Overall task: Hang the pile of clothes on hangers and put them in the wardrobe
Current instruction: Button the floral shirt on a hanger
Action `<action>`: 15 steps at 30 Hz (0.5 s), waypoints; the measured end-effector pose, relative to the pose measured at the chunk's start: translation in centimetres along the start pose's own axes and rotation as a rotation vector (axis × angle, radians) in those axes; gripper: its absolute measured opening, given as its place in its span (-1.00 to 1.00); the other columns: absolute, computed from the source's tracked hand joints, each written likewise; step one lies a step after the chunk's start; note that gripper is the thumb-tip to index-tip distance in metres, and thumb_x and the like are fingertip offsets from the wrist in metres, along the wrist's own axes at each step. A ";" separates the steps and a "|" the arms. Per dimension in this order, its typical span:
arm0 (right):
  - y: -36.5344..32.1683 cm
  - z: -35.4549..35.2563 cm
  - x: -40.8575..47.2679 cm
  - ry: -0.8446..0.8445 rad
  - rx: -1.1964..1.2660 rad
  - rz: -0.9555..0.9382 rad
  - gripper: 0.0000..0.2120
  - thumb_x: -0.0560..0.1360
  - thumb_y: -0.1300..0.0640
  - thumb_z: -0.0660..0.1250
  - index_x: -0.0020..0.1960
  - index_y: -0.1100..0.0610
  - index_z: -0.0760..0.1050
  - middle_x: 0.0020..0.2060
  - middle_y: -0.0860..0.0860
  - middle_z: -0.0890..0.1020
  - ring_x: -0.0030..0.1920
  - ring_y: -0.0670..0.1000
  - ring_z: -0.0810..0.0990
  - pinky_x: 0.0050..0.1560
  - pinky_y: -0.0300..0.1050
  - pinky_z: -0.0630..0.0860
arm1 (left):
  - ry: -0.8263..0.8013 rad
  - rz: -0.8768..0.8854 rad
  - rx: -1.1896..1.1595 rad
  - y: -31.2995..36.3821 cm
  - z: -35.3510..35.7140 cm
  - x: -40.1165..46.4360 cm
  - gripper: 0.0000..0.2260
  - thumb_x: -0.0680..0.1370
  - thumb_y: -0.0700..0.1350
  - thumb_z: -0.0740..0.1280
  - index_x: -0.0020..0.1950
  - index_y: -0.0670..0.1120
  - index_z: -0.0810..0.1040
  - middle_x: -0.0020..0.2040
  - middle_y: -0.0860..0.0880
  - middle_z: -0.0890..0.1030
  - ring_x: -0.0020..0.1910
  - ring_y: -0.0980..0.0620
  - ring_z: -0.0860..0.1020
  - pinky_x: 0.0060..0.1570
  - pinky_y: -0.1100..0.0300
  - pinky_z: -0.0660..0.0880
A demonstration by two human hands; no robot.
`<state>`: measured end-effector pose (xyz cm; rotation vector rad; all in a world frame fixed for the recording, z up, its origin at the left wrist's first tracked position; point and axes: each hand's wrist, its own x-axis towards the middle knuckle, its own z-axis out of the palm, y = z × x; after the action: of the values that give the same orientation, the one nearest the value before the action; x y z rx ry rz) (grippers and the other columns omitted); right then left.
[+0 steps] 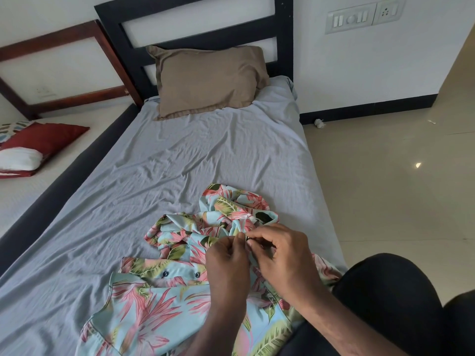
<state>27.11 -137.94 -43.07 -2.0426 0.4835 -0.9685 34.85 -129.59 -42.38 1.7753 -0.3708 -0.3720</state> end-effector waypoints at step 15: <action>2.0 -1.8 1.8 -0.029 0.307 0.329 -0.88 0.56 0.24 0.42 -0.09 0.05 0.58 -0.26 -0.02 0.64 -0.29 -0.15 0.58 -0.29 -0.27 0.51 | -0.423 0.266 0.374 -1.3 -3.2 1.6 -0.84 0.53 -0.15 0.46 -0.23 -0.09 0.56 -0.35 -0.04 0.48 -0.37 0.18 0.36 -0.35 0.28 0.31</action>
<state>26.84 -141.15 -43.11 -1.6378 0.5938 -0.7606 37.76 -127.21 -42.97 1.9690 -1.0216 -0.5117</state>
